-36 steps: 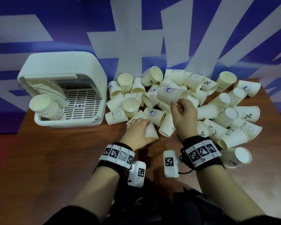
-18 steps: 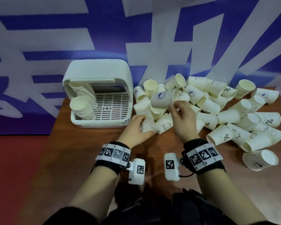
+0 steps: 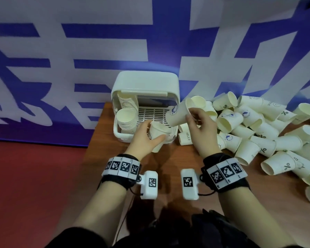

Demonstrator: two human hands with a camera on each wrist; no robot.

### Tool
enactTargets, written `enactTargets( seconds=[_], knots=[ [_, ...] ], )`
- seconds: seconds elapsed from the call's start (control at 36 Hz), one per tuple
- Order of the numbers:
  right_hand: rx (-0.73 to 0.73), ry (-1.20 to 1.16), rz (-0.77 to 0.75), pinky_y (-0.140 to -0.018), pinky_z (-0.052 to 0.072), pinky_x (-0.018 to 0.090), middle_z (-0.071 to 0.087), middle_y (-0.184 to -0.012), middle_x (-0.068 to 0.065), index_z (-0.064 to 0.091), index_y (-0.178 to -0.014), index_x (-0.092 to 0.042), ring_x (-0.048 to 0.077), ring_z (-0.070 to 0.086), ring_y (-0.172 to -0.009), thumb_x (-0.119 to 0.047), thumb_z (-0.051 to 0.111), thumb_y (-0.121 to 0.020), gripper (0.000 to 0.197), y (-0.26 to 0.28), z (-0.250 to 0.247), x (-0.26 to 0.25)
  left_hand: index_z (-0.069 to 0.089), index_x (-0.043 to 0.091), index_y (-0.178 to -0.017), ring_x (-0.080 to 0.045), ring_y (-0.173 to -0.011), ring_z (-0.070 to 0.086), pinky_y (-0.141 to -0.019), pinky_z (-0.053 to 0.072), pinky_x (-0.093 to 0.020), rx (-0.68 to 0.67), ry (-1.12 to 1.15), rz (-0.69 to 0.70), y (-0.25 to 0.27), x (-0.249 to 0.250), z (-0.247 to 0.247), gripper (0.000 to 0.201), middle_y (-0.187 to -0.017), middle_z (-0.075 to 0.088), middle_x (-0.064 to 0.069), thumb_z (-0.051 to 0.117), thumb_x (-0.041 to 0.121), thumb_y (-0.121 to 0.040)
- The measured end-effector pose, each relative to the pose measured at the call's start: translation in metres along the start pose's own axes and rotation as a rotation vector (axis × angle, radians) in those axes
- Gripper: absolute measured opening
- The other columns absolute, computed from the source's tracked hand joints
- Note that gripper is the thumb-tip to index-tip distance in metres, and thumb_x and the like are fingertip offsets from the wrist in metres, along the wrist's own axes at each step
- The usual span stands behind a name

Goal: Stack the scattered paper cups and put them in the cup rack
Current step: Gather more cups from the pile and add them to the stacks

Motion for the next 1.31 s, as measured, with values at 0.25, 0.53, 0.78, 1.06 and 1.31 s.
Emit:
enactTargets(
  seconds=[0.25, 0.53, 0.78, 1.06, 1.31],
  knots=[
    [0.006, -0.092, -0.021, -0.077, 0.043, 0.009, 0.059, -0.088, -0.021, 0.059, -0.096, -0.024, -0.009, 0.055, -0.083, -0.01, 0.056, -0.093, 0.014, -0.004, 0.047, -0.03, 0.027, 0.01, -0.149, -0.02, -0.137, 0.034, -0.114, 0.03, -0.039, 0.121, 0.029, -0.013, -0.015, -0.027, -0.061, 0.085, -0.148, 0.034, -0.007, 0.073, 0.034, -0.082],
    [0.003, -0.07, -0.067, -0.084, 0.047, 0.023, 0.062, -0.089, -0.014, 0.064, -0.098, -0.018, 0.007, 0.058, -0.09, -0.013, 0.056, -0.092, 0.011, -0.02, 0.085, -0.057, 0.041, 0.018, -0.139, -0.016, -0.124, 0.047, -0.109, 0.04, -0.04, 0.269, 0.168, 0.102, -0.031, -0.038, -0.118, 0.071, -0.132, 0.038, -0.002, 0.074, 0.028, -0.078],
    [-0.013, -0.045, -0.116, -0.082, 0.044, 0.011, 0.058, -0.087, -0.026, 0.066, -0.102, -0.013, -0.012, 0.055, -0.085, -0.011, 0.059, -0.091, 0.013, -0.031, 0.11, -0.07, 0.045, 0.022, -0.129, -0.015, -0.12, 0.047, -0.105, 0.042, -0.034, 0.33, 0.234, 0.152, -0.044, -0.038, -0.14, 0.064, -0.124, 0.038, 0.006, 0.078, 0.023, -0.074],
    [-0.062, -0.015, -0.171, -0.076, 0.044, 0.01, 0.064, -0.093, -0.011, 0.065, -0.101, -0.012, -0.007, 0.057, -0.084, -0.014, 0.057, -0.092, 0.012, -0.042, 0.132, -0.076, 0.045, 0.021, -0.128, -0.01, -0.118, 0.047, -0.096, 0.043, -0.022, 0.269, 0.243, 0.118, -0.06, -0.044, -0.132, 0.059, -0.131, 0.043, 0.001, 0.077, 0.023, -0.078],
    [-0.052, -0.015, -0.187, -0.081, 0.044, 0.013, 0.064, -0.092, -0.009, 0.066, -0.099, -0.009, -0.005, 0.056, -0.085, -0.009, 0.06, -0.09, 0.011, -0.039, 0.14, -0.068, 0.045, 0.02, -0.13, -0.01, -0.122, 0.044, -0.101, 0.039, -0.027, 0.232, 0.212, 0.079, -0.061, -0.058, -0.121, 0.063, -0.134, 0.043, 0.0, 0.078, 0.023, -0.077]
  ],
)
Point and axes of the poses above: each hand's wrist, its own y-axis away from the middle knuckle, its own z-axis out of the palm, x = y × z, the point moved 9 cm from there along -y, towards the middle knuckle
